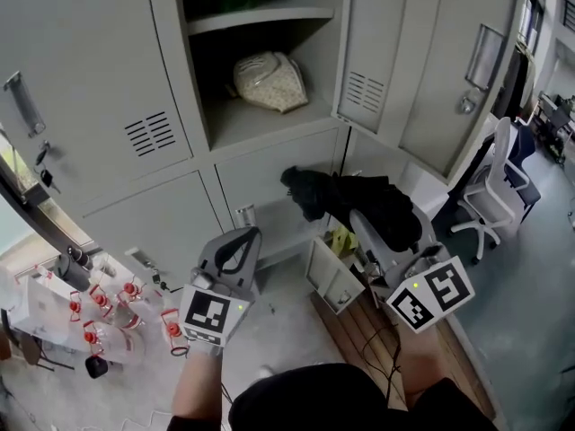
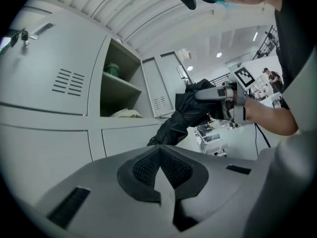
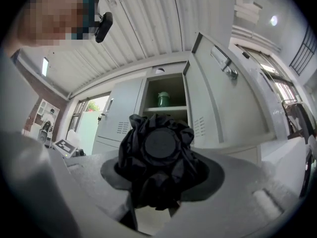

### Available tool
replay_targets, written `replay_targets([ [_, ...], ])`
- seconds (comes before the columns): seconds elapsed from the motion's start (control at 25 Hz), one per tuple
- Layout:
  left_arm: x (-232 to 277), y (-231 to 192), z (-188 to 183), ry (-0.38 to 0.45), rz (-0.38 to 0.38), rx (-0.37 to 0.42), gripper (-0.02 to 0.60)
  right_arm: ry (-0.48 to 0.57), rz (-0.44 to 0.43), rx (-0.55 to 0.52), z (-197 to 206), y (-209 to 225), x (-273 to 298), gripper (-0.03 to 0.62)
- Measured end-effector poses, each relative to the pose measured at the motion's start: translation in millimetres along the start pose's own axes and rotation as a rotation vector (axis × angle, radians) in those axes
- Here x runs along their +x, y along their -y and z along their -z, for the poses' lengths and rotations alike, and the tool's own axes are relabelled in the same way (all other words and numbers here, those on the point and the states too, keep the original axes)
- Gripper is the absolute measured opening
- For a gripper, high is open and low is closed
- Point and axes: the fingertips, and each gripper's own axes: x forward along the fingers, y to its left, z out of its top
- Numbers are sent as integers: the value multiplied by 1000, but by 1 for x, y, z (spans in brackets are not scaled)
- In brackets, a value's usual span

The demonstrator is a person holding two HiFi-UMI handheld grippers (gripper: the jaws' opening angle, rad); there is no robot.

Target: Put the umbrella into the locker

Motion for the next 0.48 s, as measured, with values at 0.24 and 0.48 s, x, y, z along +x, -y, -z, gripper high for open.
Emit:
replay_targets([
  [0.24, 8, -20, -45, 50, -14, 78, 11, 142, -4, -64, -87, 3, 5, 221],
  [0.48, 14, -35, -93, 98, -28, 127, 11, 262, 21, -148, -158, 1, 19, 221],
])
